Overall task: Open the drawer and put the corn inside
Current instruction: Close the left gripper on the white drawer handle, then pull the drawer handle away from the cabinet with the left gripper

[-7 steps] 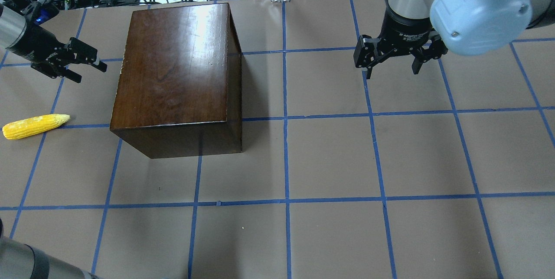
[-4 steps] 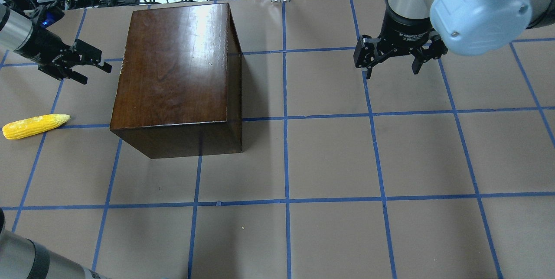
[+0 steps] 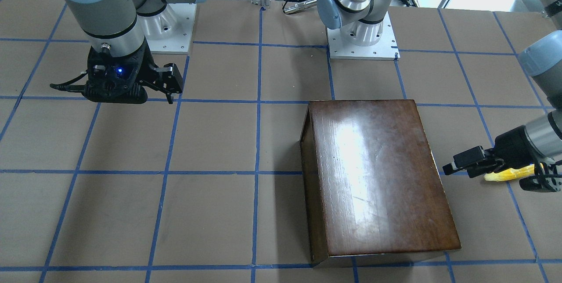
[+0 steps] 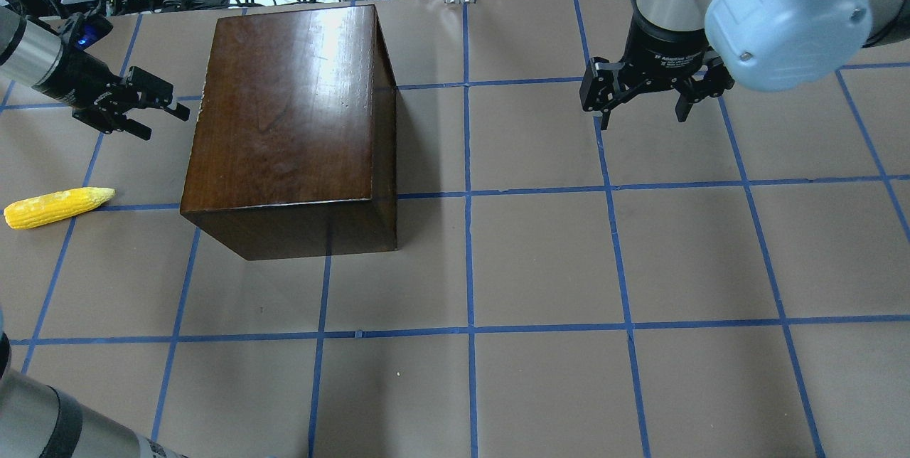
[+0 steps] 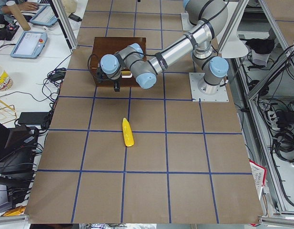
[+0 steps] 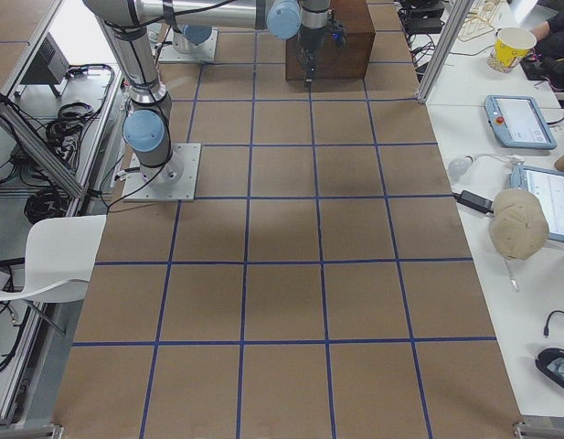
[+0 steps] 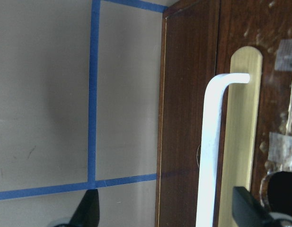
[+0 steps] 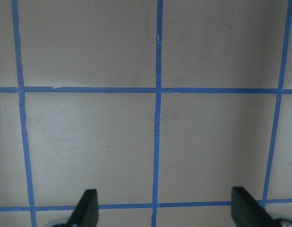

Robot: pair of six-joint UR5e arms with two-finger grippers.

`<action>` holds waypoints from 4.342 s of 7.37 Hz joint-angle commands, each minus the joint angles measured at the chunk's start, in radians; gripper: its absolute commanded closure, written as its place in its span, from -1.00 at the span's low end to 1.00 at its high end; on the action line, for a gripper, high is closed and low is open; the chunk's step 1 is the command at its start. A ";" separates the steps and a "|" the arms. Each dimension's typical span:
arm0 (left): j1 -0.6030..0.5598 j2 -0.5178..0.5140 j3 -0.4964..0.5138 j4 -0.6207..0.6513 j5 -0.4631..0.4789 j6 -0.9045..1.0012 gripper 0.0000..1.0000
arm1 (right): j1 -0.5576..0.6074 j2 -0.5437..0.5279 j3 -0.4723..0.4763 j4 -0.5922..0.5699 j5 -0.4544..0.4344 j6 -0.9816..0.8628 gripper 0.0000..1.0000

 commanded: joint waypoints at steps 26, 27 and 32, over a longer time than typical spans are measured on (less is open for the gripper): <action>-0.017 -0.035 -0.039 0.115 0.119 -0.009 -1.00 | 0.000 0.000 0.000 0.000 0.000 0.000 -1.00; -0.016 -0.035 -0.038 0.117 0.121 -0.007 -1.00 | 0.000 0.000 0.000 0.000 0.000 0.000 -1.00; -0.011 -0.037 -0.030 0.120 0.144 -0.009 -1.00 | 0.000 0.000 0.000 -0.001 0.000 0.000 -1.00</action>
